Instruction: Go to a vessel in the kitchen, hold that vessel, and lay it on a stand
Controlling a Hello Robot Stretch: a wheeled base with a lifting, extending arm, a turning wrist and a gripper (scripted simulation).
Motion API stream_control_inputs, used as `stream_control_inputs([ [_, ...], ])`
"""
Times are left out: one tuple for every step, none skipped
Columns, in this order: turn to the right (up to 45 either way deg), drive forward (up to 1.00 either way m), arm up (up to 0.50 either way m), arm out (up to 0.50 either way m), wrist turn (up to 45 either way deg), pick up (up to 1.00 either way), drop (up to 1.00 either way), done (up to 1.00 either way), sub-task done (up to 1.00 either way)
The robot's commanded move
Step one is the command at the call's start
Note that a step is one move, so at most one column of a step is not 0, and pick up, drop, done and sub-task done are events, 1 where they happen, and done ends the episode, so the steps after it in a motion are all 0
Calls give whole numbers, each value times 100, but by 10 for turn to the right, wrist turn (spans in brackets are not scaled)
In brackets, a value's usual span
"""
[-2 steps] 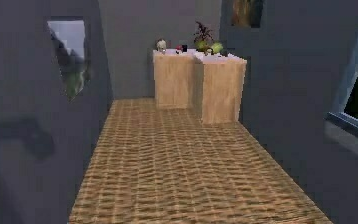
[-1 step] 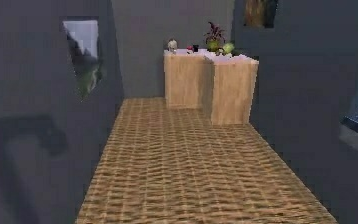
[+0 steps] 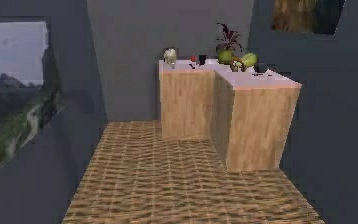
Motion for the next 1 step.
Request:
stream_control_inputs([
  [0, 100, 0, 0, 0, 0, 0, 0, 0],
])
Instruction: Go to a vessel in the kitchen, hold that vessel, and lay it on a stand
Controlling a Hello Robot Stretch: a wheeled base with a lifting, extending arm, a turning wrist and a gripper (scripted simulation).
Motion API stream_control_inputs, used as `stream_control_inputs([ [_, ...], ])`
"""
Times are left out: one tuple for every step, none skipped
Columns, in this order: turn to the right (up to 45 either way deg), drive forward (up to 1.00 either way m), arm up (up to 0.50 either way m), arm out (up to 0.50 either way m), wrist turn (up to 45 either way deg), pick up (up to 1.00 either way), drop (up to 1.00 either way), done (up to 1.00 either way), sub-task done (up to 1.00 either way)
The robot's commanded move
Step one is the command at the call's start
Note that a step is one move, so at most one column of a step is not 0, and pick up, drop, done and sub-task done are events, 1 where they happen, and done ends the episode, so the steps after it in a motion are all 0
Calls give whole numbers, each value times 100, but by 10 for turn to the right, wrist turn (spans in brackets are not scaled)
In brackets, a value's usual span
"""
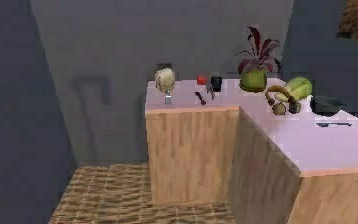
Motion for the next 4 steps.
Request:
stream_control_inputs([
  [0, 75, 0, 0, 0, 0, 0, 0, 0],
  [-450, 0, 0, 0, 0, 0, 0, 0, 0],
  [-210, 0, 0, 0, 0, 0, 0, 0, 0],
  [0, 0, 50, 0, 0, 0, 0, 0, 0],
])
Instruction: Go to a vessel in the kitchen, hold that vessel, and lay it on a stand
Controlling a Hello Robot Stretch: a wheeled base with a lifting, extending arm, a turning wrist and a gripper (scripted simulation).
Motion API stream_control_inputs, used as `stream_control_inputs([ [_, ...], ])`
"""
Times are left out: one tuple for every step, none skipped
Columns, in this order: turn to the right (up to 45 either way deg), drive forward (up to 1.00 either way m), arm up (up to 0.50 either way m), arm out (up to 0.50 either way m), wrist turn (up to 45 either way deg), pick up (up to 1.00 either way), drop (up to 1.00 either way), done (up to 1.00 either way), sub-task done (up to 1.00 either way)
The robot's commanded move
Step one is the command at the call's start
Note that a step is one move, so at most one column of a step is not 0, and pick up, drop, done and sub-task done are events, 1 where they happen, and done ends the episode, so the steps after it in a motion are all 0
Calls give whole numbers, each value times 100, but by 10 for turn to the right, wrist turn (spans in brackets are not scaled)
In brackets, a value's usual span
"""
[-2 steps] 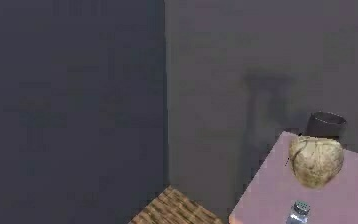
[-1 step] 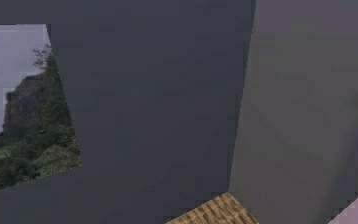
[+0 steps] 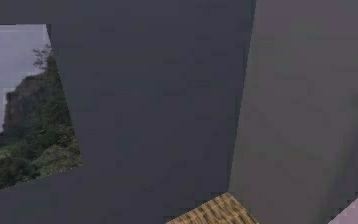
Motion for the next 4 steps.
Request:
stream_control_inputs([
  [0, 0, 38, 0, 0, 0, 0, 0, 0],
  [0, 0, 0, 44, 0, 0, 0, 0, 0],
  [0, 0, 0, 0, 450, 0, 0, 0, 0],
  [0, 0, 0, 0, 450, 0, 0, 0, 0],
])
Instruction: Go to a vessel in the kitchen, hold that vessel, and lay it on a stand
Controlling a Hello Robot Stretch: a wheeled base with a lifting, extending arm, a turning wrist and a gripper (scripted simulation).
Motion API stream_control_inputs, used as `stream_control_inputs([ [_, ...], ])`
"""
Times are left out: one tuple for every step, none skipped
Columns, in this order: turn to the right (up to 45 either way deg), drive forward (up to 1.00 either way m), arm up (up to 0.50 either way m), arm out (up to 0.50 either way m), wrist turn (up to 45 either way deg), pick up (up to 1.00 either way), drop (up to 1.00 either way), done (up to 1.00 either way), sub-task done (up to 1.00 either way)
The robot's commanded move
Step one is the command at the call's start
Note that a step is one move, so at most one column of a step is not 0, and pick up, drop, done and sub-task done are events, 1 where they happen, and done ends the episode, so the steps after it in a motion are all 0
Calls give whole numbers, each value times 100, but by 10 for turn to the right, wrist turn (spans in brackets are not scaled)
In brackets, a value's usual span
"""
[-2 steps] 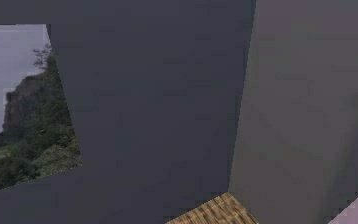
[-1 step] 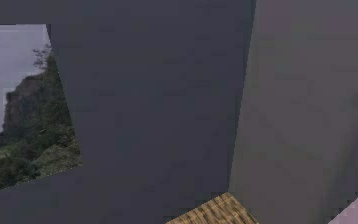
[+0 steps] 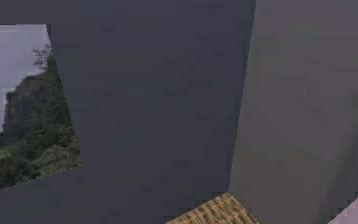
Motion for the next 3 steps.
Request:
stream_control_inputs([
  [0, 0, 0, 0, 450, 0, 0, 0, 0],
  [0, 0, 0, 0, 330, 0, 0, 0, 0],
  [0, 0, -12, 0, 0, 0, 0, 0, 0],
])
